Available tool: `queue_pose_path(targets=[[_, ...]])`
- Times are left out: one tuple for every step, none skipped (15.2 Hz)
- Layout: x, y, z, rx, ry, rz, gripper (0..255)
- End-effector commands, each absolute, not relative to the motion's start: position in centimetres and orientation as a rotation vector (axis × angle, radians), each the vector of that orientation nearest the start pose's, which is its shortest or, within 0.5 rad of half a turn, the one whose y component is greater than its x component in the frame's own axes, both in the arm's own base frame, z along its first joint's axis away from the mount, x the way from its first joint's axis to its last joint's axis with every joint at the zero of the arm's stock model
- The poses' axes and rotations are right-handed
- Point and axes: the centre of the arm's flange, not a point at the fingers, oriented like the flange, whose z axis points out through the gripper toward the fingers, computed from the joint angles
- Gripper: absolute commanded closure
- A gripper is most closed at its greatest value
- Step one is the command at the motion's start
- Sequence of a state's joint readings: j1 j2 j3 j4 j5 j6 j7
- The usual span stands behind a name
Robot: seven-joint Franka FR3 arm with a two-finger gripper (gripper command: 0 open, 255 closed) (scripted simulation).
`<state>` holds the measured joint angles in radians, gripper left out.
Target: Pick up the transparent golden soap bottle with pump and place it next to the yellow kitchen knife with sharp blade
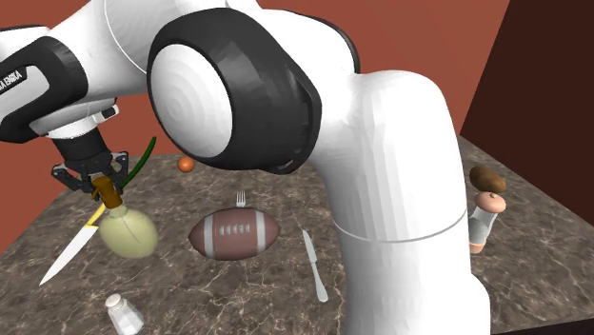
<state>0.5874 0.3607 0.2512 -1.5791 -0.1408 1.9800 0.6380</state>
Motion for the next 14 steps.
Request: queue_pose_path(targets=[[46.9, 47.7, 43.8, -3.114, -0.368, -0.108, 255], [46.9, 47.7, 43.8, -3.114, -0.368, -0.108, 255], [46.9, 47.7, 43.8, -3.114, -0.368, -0.108, 255], [46.9, 47.7, 43.8, -3.114, -0.368, -0.108, 255], [46.9, 47.7, 43.8, -3.114, -0.368, -0.108, 255], [46.9, 47.7, 43.8, -3.114, -0.368, -0.108, 255], [46.9, 47.7, 43.8, -3.114, -0.368, -0.108, 255], [46.9, 47.7, 43.8, -3.114, -0.368, -0.108, 0], [46.9, 47.7, 43.8, -3.114, -0.368, -0.108, 0], [46.9, 47.7, 43.8, -3.114, -0.368, -0.108, 0], [46.9, 47.7, 43.8, -3.114, -0.368, -0.108, 0], [46.9, 47.7, 43.8, -3.114, -0.368, -0.108, 0], [46.9, 47.7, 43.8, -3.114, -0.368, -0.108, 0], [46.8, 47.7, 45.1, -3.114, -0.368, -0.108, 0]])
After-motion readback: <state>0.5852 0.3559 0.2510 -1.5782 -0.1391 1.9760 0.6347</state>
